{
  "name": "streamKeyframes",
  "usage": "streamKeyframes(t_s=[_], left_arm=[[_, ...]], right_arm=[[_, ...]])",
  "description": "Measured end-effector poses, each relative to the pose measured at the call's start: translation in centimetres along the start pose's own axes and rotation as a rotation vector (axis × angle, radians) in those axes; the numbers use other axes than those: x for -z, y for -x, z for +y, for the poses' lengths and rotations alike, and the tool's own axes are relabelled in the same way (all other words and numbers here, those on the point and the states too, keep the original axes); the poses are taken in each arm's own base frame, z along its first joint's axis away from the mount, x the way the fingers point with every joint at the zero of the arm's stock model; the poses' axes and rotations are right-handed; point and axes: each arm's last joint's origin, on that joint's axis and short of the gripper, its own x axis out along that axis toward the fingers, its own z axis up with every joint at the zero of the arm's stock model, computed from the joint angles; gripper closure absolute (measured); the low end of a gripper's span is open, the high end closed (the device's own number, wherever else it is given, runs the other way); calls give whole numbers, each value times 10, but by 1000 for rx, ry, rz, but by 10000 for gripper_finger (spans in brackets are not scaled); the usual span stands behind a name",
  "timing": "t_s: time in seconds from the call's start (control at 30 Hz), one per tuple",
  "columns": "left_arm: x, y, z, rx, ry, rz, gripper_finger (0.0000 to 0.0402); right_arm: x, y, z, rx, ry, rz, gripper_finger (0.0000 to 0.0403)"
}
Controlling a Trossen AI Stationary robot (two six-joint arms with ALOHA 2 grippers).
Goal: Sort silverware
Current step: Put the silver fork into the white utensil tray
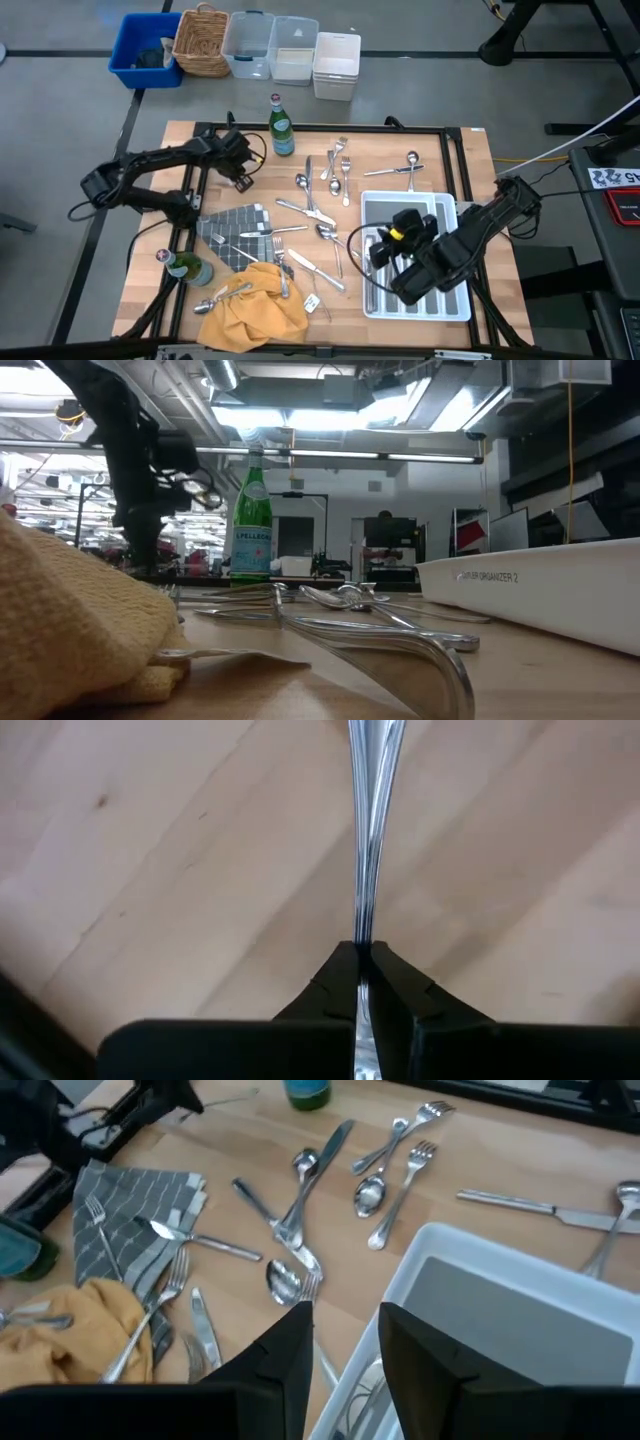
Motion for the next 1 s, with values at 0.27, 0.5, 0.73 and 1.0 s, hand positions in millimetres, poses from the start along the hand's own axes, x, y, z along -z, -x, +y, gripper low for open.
streamKeyframes(t_s=[0.27, 0.5, 0.73, 1.0], left_arm=[[2, 22, -22, 155, -51, -115, 400], [3, 36, -48, 281, -179, -206, 399], [-8, 53, -89, 430, -362, -454, 398], [-12, 82, -131, 518, -618, -818, 397]], right_arm=[[-53, 2, -27, 3, -81, 65, 285], [-100, -5, -56, -2, -40, 174, 285], [-141, -27, -63, -182, -12, 329, 285], [-180, -70, -65, -457, -45, 562, 285]])
